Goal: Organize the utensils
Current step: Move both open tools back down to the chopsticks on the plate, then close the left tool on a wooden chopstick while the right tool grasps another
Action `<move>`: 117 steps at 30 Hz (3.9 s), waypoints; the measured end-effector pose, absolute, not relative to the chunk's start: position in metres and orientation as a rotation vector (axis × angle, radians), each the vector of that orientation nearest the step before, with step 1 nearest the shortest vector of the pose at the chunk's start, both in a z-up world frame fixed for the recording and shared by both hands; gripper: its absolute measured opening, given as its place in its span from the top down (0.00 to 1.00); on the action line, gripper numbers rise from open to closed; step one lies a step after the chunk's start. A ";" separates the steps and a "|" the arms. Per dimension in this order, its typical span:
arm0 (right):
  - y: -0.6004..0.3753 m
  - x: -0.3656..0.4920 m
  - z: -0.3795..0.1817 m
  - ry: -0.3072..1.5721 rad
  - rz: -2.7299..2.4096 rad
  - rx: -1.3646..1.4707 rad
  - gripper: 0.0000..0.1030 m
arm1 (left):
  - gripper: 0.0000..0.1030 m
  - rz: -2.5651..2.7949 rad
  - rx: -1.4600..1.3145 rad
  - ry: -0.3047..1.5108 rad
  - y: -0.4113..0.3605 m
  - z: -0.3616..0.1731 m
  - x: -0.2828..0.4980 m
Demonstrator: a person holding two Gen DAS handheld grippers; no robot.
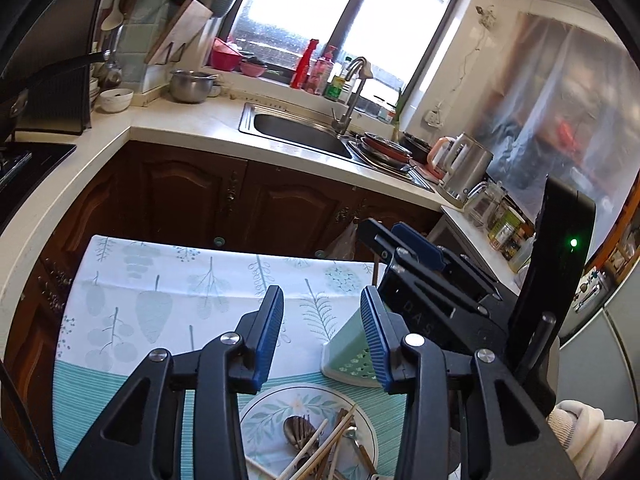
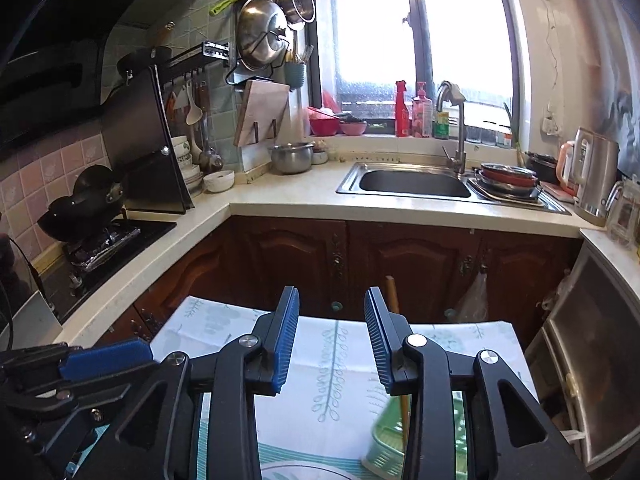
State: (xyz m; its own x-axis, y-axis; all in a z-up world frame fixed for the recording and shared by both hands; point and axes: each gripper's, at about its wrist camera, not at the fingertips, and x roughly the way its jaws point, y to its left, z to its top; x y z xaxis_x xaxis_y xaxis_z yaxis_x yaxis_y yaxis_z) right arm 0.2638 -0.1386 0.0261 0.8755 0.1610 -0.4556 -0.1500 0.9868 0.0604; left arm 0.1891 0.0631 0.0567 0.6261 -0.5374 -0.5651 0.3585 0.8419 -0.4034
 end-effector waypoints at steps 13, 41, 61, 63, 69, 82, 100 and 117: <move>-0.062 0.221 0.100 0.447 0.237 0.041 0.50 | 0.56 -0.513 -0.213 0.807 0.121 0.063 0.167; -0.167 -0.001 -0.071 1.001 0.012 0.327 0.49 | 0.56 -0.664 0.103 1.148 0.054 -0.076 0.109; -0.188 0.025 -0.124 1.108 0.013 0.509 0.50 | 0.82 -0.780 0.337 1.379 -0.005 -0.143 0.155; -0.190 0.026 -0.128 1.111 0.011 0.521 0.50 | 0.84 -0.779 0.360 1.392 -0.008 -0.147 0.156; -0.190 0.036 -0.134 1.116 0.005 0.537 0.50 | 0.84 -0.780 0.444 1.424 -0.019 -0.157 0.156; -0.188 0.054 -0.144 1.141 0.007 0.565 0.50 | 0.85 -0.771 0.584 1.452 -0.050 -0.166 0.162; -0.208 0.101 -0.192 1.246 -0.005 0.850 0.76 | 0.93 -0.771 0.574 1.531 -0.082 -0.175 0.180; -0.194 0.137 -0.206 1.282 0.000 0.868 0.94 | 0.97 -0.752 0.602 1.555 -0.101 -0.180 0.182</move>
State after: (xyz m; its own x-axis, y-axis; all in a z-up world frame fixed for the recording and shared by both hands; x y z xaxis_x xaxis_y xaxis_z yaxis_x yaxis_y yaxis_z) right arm 0.1365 -0.1940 -0.2060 0.3297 0.4541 -0.8277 0.4535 0.6927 0.5607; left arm 0.1822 -0.1015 -0.1799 -0.1197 -0.0460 -0.9917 0.7486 0.6519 -0.1206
